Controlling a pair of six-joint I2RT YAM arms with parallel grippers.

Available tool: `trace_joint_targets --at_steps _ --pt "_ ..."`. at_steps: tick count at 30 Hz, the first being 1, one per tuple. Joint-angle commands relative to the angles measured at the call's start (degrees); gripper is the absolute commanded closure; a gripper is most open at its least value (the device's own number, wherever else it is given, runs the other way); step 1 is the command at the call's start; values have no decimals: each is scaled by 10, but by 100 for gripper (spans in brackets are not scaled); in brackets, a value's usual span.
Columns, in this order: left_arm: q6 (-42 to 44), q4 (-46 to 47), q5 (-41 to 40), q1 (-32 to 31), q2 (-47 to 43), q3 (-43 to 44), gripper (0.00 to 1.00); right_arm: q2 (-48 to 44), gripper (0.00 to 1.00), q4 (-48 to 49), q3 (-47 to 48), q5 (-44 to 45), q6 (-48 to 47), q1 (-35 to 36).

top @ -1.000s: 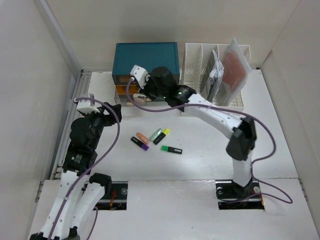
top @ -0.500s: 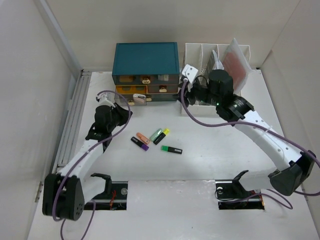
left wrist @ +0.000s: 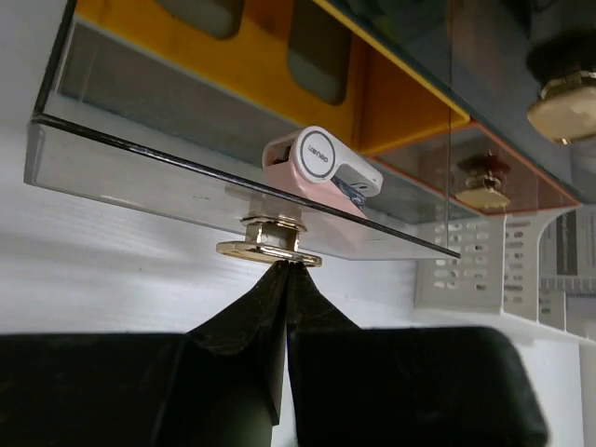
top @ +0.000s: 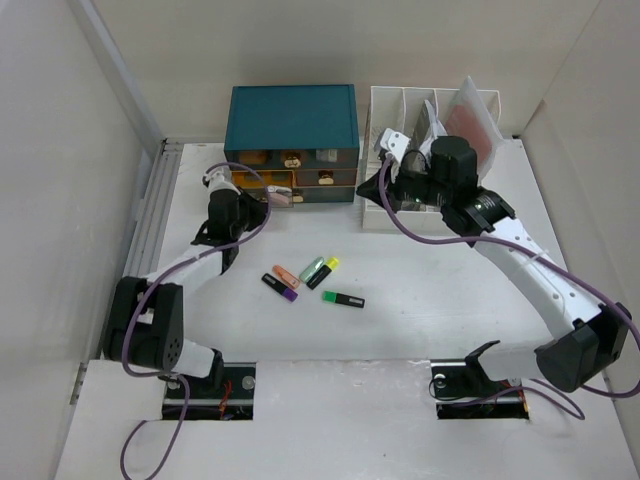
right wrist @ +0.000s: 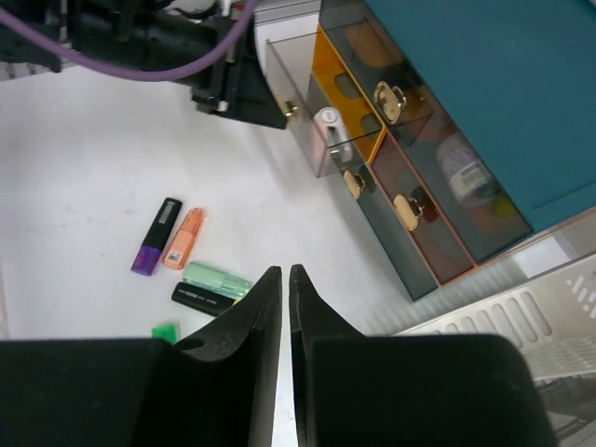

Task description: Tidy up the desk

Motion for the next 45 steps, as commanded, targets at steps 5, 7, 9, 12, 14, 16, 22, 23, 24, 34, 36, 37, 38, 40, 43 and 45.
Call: trace_joint_targets --at_steps 5,7,9,12,14,16,22,23,24,34,36,37,38,40,43,45 --pt "4 42 -34 9 71 91 97 -28 87 17 -14 -36 11 -17" --pt "4 36 -34 14 94 116 97 -28 87 17 -14 -41 11 -17" --pt "11 22 -34 14 108 133 97 -34 87 23 -20 -41 11 -17" --pt "16 15 -39 20 125 163 97 -34 87 23 -20 -41 11 -17" --pt "21 1 -39 20 139 182 97 -34 87 23 -20 -41 11 -17" --pt "21 1 -39 25 146 187 97 -34 87 23 -25 -41 11 -22" --pt "26 -4 -39 36 163 192 97 -34 84 23 -30 -41 11 -22" --pt "26 -4 -39 36 163 192 97 -34 83 23 -30 -34 11 -22" --pt "26 -4 -34 36 157 184 97 -34 80 29 -30 -34 11 -22" --pt "-10 8 16 6 -52 10 32 50 0 70 -49 58 48 1" --pt "-4 -14 33 0 -129 -5 18 76 0 76 -33 105 64 22" --pt "4 -55 40 0 -153 -5 14 87 0 76 -24 147 72 37" --pt "18 -78 47 0 -198 1 11 97 0 82 -16 186 94 49" --pt "82 -141 53 0 -236 37 1 133 0 83 16 260 154 74" --pt "154 -271 33 -5 -298 90 0 183 0 88 51 365 219 102" --pt "211 -333 -17 -5 -346 109 0 212 0 88 72 402 253 102"
